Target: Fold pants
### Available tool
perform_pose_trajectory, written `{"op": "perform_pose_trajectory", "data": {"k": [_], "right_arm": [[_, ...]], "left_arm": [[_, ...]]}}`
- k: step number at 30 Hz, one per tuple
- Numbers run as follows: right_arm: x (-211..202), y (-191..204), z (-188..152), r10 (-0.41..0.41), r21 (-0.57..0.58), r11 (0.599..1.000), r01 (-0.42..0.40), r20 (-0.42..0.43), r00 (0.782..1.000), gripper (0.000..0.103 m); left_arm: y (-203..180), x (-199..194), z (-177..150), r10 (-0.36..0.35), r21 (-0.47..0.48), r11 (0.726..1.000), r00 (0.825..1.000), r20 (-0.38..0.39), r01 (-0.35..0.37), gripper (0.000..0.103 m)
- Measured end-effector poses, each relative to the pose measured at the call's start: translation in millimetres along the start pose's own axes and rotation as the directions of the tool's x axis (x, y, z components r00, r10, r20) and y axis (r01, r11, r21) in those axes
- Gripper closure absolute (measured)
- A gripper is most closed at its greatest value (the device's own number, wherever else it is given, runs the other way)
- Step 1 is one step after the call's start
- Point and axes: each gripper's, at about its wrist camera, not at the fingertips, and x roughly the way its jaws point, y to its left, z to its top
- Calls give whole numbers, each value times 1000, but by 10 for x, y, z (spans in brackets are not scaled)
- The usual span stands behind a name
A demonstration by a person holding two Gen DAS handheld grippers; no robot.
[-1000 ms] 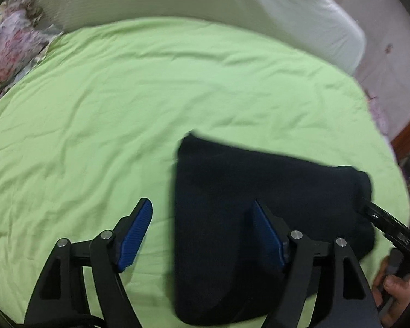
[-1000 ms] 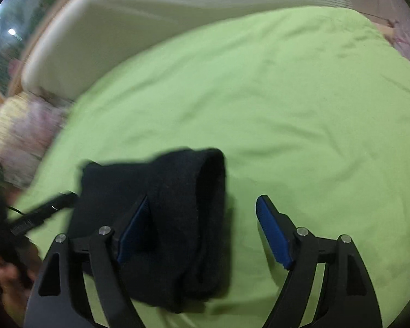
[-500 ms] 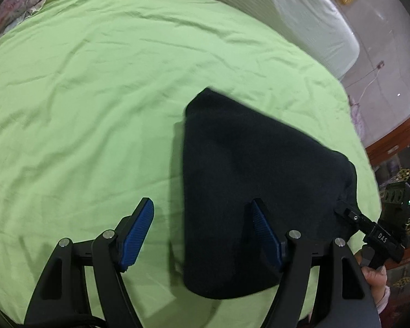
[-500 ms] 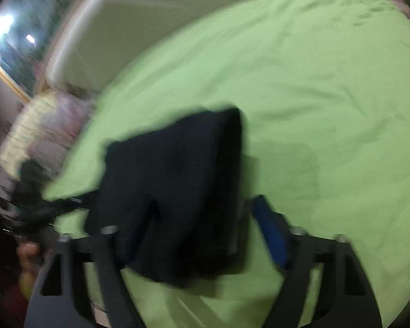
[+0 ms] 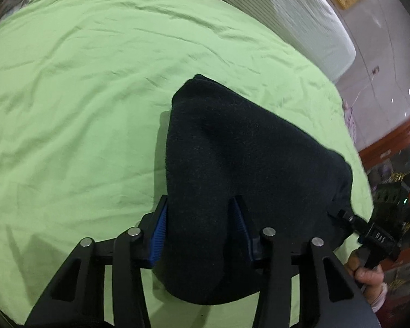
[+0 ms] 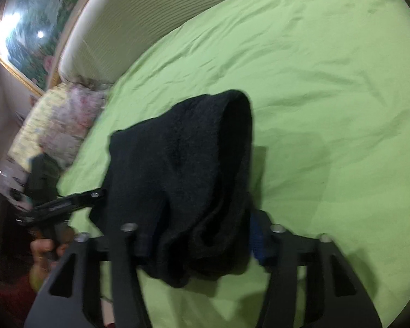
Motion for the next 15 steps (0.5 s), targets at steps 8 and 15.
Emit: {"op": "perform_pose_trajectory", "data": {"k": [8,15], "right_arm": [[-146,243,50,84,-91,993,-79,58,995,64],[58,463,334,117,-150,982,-110,37,992,64]], "left_arm": [[-179,-278,-39,-5,52,999,997,77,1,76],[-141,-620,75,38,43,998,985,169,-46,76]]}}
